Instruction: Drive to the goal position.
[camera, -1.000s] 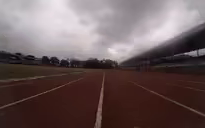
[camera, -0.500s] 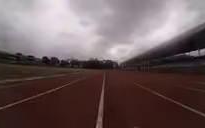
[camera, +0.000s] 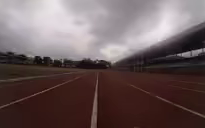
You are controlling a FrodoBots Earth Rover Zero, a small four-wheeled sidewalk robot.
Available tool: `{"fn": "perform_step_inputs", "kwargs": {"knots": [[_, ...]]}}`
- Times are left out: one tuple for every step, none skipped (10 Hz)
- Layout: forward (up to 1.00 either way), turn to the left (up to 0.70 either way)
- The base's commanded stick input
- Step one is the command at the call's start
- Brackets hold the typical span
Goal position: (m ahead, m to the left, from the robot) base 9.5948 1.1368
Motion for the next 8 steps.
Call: {"fn": "perform_step_inputs", "kwargs": {"knots": [[0.7, 0.0], [0.7, 0.0], [0.7, 0.0], [0.7, 0.0], [0.7, 0.0], [0.7, 0.0], [0.7, 0.0], [0.7, 0.0]]}}
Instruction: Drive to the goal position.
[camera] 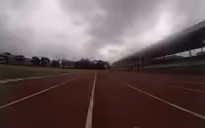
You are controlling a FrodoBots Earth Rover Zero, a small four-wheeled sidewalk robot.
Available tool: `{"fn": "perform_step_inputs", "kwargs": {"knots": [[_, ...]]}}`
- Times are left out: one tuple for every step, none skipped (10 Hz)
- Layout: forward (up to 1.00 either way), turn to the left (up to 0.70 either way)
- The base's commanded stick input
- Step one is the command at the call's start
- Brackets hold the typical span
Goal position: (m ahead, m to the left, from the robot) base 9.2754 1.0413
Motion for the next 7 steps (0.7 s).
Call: {"fn": "perform_step_inputs", "kwargs": {"knots": [[0.7, 0.0], [0.7, 0.0], [0.7, 0.0], [0.7, 0.0], [0.7, 0.0], [0.7, 0.0], [0.7, 0.0]]}}
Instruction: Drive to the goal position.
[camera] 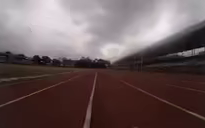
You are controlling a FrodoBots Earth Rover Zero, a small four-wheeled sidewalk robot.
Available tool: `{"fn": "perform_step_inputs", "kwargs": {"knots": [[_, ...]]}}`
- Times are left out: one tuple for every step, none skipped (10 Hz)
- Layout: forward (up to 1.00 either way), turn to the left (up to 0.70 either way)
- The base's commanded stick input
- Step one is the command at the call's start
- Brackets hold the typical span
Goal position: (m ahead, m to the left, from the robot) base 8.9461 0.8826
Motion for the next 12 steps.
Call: {"fn": "perform_step_inputs", "kwargs": {"knots": [[0.7, 0.0], [0.7, 0.0], [0.7, 0.0], [0.7, 0.0], [0.7, 0.0], [0.7, 0.0], [0.7, 0.0], [0.7, 0.0], [0.7, 0.0], [0.7, 0.0], [0.7, 0.0], [0.7, 0.0]]}}
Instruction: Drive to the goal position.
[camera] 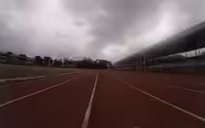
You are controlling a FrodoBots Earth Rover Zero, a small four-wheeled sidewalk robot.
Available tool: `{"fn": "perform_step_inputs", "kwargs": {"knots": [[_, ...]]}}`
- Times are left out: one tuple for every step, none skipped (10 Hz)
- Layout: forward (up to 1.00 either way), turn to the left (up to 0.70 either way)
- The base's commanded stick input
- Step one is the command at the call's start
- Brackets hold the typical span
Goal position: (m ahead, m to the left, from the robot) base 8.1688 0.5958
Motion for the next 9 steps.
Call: {"fn": "perform_step_inputs", "kwargs": {"knots": [[0.7, 0.0], [0.7, 0.0], [0.7, 0.0], [0.7, 0.0], [0.7, 0.0], [0.7, 0.0], [0.7, 0.0], [0.7, 0.0], [0.7, 0.0]]}}
